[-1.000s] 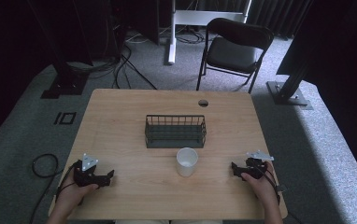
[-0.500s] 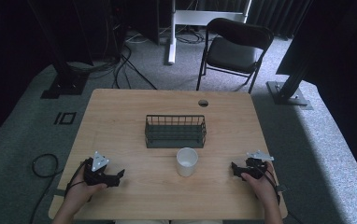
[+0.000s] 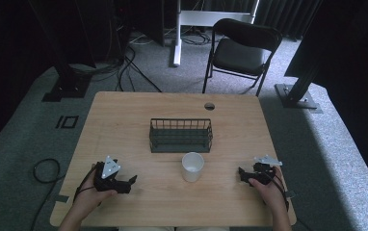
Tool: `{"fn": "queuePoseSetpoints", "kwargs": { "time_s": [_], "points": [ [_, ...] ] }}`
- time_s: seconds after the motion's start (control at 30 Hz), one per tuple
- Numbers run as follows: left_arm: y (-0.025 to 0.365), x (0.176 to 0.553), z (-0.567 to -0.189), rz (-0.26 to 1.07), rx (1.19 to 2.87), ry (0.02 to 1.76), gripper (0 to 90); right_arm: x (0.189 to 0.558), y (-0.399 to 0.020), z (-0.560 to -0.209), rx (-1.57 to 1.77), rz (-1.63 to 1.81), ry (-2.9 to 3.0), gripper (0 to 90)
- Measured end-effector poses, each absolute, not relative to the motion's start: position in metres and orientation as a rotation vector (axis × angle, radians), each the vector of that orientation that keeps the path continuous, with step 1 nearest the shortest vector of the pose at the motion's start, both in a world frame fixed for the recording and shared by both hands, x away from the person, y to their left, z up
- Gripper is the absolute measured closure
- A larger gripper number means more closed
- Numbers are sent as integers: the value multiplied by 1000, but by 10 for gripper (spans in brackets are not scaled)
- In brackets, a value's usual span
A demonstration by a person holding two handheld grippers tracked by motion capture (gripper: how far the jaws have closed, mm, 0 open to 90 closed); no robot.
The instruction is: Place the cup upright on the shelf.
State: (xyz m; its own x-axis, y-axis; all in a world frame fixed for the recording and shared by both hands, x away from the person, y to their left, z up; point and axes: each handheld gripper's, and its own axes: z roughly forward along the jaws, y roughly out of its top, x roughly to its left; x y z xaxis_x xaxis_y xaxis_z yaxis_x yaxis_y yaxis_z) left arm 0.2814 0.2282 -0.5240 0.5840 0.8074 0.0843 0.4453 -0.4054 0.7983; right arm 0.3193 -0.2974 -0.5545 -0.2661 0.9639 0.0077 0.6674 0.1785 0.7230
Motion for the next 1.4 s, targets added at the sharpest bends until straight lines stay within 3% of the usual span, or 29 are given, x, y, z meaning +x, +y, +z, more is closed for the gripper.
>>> {"fn": "queuePoseSetpoints", "kwargs": {
  "time_s": [1.4],
  "points": [
    [119, 290, -505, 404, 2055, 615, 27, 319, -297, -554, 1531, 865, 2004, 107]
  ]
}}
